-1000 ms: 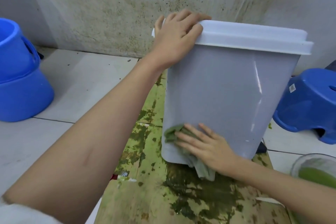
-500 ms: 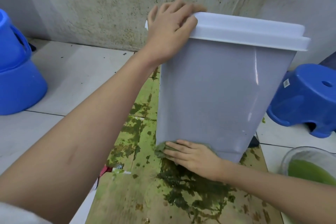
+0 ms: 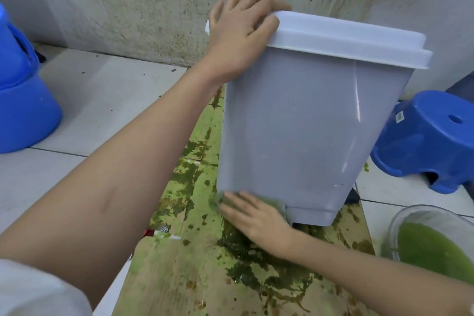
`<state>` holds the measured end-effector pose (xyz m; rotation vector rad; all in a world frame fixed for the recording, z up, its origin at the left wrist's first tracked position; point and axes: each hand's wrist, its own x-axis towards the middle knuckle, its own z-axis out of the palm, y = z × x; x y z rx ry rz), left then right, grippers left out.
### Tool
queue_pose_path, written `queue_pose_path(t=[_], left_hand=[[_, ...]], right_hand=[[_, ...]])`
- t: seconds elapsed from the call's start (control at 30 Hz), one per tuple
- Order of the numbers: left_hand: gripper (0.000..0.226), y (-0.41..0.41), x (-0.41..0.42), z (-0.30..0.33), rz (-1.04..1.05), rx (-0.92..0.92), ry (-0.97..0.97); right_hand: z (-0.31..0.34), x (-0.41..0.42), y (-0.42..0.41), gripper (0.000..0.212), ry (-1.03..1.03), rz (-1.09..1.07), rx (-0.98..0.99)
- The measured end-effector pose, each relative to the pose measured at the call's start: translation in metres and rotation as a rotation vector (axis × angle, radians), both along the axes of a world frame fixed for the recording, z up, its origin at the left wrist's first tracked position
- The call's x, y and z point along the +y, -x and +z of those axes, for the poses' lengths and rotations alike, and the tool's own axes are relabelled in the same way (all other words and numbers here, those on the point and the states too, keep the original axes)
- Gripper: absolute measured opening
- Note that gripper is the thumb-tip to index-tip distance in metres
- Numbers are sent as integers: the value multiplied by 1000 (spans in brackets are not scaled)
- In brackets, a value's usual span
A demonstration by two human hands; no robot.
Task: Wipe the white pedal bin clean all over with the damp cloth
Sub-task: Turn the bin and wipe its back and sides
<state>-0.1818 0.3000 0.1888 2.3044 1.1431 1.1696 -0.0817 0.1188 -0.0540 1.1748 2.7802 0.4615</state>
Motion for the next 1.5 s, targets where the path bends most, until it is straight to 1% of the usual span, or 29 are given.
queue_pose_path(t=[0.03,0.07,0.1,0.13,0.2,0.27,0.3,0.37,0.43,0.47,0.53,0.57,0.6,0.63,0.67,0.7,0.73,0.77,0.83,0.87,0.97,1.03,1.07,1.13,1.17,1.27,1.33,1.4,1.5], left_hand=[[42,1,0,0,-6,2,-1],[43,2,0,0,-14,5,-1],[43,3,-1,0,-20,7,-1],[44,3,-3,0,-21,8,-5],[45,2,-5,0,-19,5,-7],[46,2,-5,2,-17,-1,5],[46,2,-5,2,-13,0,6],[46,1,-3,1,-7,7,-1],[46,0,-3,1,-4,7,3],[45,-1,-2,1,-1,1,9],[44,-3,0,1,7,-25,22],[43,-4,0,1,12,-38,23],[43,-5,0,1,15,-45,18],[42,-4,0,0,13,-42,11],[41,-3,0,0,8,-38,5],[40,-1,-1,-1,-1,-35,-1],[39,1,-1,-2,-10,-34,-9],[39,2,-1,-1,-17,-36,-15],[40,2,0,-1,-26,-36,-15],[41,1,0,-2,-25,-34,-13],[43,-1,2,-2,-16,-29,-13],[46,-1,2,-1,3,-20,-26],[46,-2,1,-1,11,-16,-31],[46,-3,0,-1,13,-23,-31],[45,-4,0,-1,11,-34,-30],[43,-4,0,-3,7,-56,-25],[43,-3,-2,-3,15,-64,-32],[43,-4,-3,-3,21,-65,-38],[42,-3,-4,-1,10,-56,-29]], right_hand=[[-9,-13,-7,48,48,10,-95],[-10,-24,-15,36,60,10,-109],[-6,-32,-24,27,51,9,-46],[4,-38,-34,27,41,1,50],[37,-37,-46,47,-20,-25,267],[73,-16,-48,58,-181,-65,449],[87,0,-45,60,-264,-110,495],[101,35,-34,51,-386,-224,546],[97,56,-17,48,-455,-297,531],[86,60,-9,47,-466,-290,496],[60,56,8,42,-391,-149,351],[49,48,18,44,-272,-52,201],[41,41,26,52,-125,30,-1],[32,33,31,60,7,76,-231],[24,25,34,61,108,101,-389],[19,20,36,58,131,123,-478],[16,18,37,54,105,129,-506],[16,18,35,47,37,133,-475],[22,24,25,30,-86,156,-259],[31,30,18,28,-158,138,-134],[84,51,-3,41,-532,-45,305],[113,70,-17,41,-671,-188,465],[118,76,-22,40,-692,-239,528],[105,80,-23,45,-640,-248,614],[91,75,-20,47,-578,-214,607],[34,46,-16,43,-350,-35,453],[6,21,-22,47,-229,45,292],[-6,6,-24,49,-172,86,156],[6,-2,-24,45,-84,108,111]])
